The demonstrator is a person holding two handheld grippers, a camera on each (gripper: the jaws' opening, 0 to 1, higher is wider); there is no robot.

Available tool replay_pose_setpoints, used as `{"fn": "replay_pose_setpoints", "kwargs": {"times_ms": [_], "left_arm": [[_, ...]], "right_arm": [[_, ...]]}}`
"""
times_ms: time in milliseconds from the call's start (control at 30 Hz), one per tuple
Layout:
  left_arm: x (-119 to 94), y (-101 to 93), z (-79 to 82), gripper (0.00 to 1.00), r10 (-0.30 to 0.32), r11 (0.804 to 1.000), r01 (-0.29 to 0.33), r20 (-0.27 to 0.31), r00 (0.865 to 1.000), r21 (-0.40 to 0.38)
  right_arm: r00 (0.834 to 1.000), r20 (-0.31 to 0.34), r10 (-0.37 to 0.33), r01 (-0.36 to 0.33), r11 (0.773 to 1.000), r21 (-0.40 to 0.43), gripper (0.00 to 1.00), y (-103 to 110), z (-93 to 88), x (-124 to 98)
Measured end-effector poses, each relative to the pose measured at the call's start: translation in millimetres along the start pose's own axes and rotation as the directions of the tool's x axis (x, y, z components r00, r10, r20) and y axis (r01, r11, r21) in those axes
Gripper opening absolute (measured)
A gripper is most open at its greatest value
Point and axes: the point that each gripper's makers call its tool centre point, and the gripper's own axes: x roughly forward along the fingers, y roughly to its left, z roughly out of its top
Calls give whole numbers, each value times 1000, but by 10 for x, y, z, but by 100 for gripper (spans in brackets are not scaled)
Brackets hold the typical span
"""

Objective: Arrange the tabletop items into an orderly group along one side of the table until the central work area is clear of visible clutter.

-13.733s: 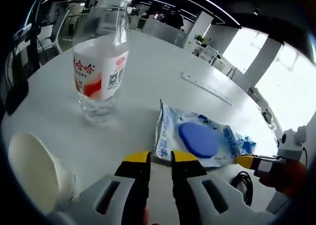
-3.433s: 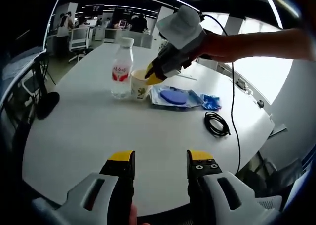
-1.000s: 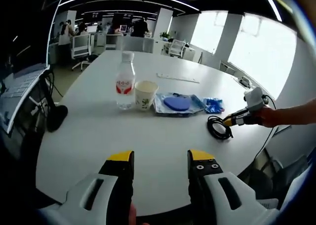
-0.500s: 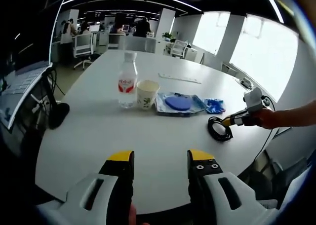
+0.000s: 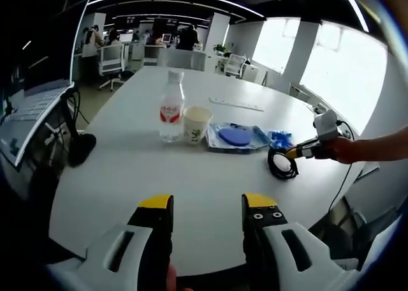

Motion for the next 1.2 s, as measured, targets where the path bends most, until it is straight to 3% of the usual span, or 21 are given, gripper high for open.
{"fn": "replay_pose_setpoints", "kwargs": {"times_ms": [400, 667, 1200], "left_arm": [[-9, 30, 66, 41, 17, 1000, -17, 19, 1000, -16], [78, -14, 119, 42, 7, 1000, -7, 17, 1000, -3], [232, -100, 276, 42, -36, 999, 35, 24, 999, 30]], "right_arm": [[999, -52, 4, -5, 1000, -16, 4, -28, -73, 36], [1000, -10, 7, -7, 1000, -30, 5, -83, 40, -57], [1000, 10, -26, 26, 999, -25, 8, -320, -61, -378]]}}
